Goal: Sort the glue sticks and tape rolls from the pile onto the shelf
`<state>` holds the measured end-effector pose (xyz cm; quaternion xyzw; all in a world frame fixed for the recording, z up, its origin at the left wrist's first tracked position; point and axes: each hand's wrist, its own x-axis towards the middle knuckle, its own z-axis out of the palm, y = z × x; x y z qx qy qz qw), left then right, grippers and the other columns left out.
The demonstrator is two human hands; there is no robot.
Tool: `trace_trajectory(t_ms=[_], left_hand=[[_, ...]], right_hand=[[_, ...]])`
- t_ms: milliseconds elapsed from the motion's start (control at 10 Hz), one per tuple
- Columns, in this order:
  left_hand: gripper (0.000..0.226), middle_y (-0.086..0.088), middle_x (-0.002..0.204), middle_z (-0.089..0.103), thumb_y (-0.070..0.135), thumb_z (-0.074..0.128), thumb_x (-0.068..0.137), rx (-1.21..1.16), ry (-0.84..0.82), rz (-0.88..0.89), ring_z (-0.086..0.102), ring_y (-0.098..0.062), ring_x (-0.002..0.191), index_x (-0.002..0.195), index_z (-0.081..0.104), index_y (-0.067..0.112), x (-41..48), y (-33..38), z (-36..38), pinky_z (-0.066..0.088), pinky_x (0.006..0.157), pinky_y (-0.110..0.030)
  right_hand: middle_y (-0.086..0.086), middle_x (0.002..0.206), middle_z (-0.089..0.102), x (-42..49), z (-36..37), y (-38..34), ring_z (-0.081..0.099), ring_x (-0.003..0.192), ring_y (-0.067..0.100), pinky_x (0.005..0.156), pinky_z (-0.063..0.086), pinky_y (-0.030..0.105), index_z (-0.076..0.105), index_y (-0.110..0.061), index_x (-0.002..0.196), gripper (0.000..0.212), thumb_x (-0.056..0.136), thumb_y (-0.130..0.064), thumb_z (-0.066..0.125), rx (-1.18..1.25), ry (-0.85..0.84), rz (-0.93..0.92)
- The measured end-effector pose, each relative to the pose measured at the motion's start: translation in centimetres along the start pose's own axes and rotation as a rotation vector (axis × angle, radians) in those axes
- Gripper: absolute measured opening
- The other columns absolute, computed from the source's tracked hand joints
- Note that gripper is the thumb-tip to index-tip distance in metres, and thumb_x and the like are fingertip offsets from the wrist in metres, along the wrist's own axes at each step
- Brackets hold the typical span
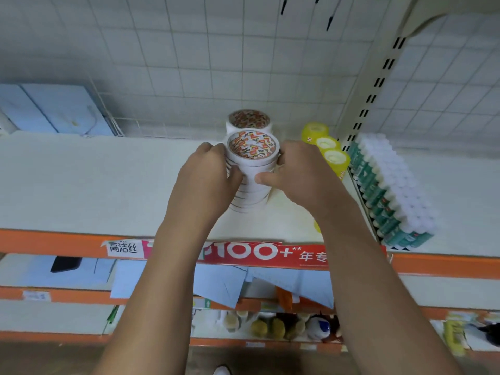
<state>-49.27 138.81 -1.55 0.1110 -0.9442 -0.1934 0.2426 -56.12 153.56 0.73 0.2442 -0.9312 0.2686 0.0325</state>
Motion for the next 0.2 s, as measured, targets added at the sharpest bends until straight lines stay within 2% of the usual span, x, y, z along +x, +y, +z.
trace_trajectory(t_ms=[100, 200], left_hand=[[0.025, -0.012, 0.096, 0.059, 0.028, 0.057, 0.090, 0.013, 0.012, 0.017, 0.057, -0.030, 0.084, 0.098, 0.062, 0.005, -0.02, -0.05, 0.32, 0.038, 0.064, -0.032], [0.029, -0.013, 0.103, 0.060, 0.031, 0.057, 0.091, 0.006, -0.038, -0.006, 0.060, -0.030, 0.091, 0.102, 0.061, 0.004, -0.15, -0.84, 0.29, 0.047, 0.073, -0.038]], right_hand=[[0.013, 0.091, 0.067, 0.23, 0.00, -0.04, 0.061, 0.083, 0.028, 0.067, 0.042, 0.035, 0.064, -0.002, 0.093, 0.041, 0.075, -0.034, 0.080, -0.014, -0.026, 0.011], [0.013, 0.099, 0.067, -0.26, -0.06, -0.27, 0.061, 0.089, 0.027, 0.074, 0.046, 0.036, 0.064, -0.001, 0.101, 0.044, 0.077, -0.035, 0.078, -0.017, -0.047, 0.021]])
